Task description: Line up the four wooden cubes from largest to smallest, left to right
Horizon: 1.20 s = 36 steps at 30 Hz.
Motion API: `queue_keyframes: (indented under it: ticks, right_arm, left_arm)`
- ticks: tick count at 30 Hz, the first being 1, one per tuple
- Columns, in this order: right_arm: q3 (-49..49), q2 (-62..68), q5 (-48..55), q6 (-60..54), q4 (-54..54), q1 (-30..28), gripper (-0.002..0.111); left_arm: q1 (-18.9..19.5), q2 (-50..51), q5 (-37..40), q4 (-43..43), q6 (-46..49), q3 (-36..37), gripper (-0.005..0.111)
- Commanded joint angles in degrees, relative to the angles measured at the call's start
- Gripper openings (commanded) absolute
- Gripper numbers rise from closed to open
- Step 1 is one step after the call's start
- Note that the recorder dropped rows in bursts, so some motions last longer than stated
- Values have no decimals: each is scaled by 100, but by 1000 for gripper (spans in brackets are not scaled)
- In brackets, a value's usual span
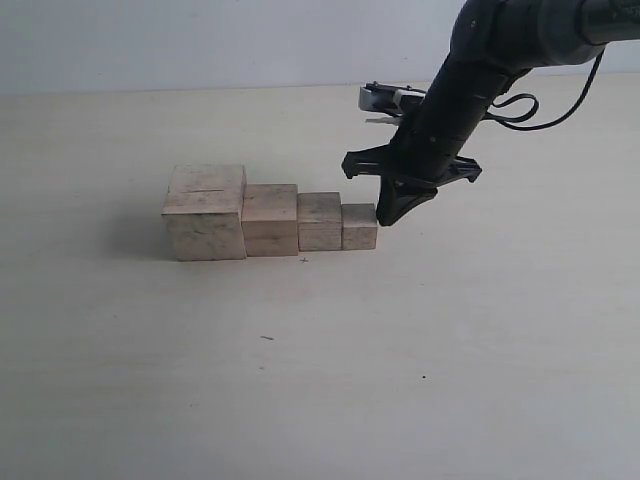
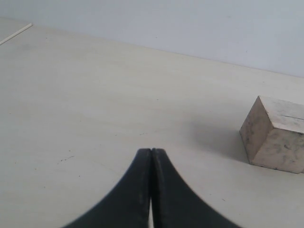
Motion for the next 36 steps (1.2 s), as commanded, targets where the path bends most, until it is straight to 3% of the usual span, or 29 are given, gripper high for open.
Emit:
queue_keyframes:
  ticks: [1,26,36]
  right_arm:
    - [-4,-6,-25,-84,25,-4,0]
    - [-4,-6,-25,-177,160,-4,0]
    - [-4,-34,-25,292,-585,-4,0]
  left_arm:
    - [-37,-25,-28,11,-5,2,0]
    - [-37,-25,-28,11,-5,2,0]
    - [-37,-25,-28,11,-5,2,0]
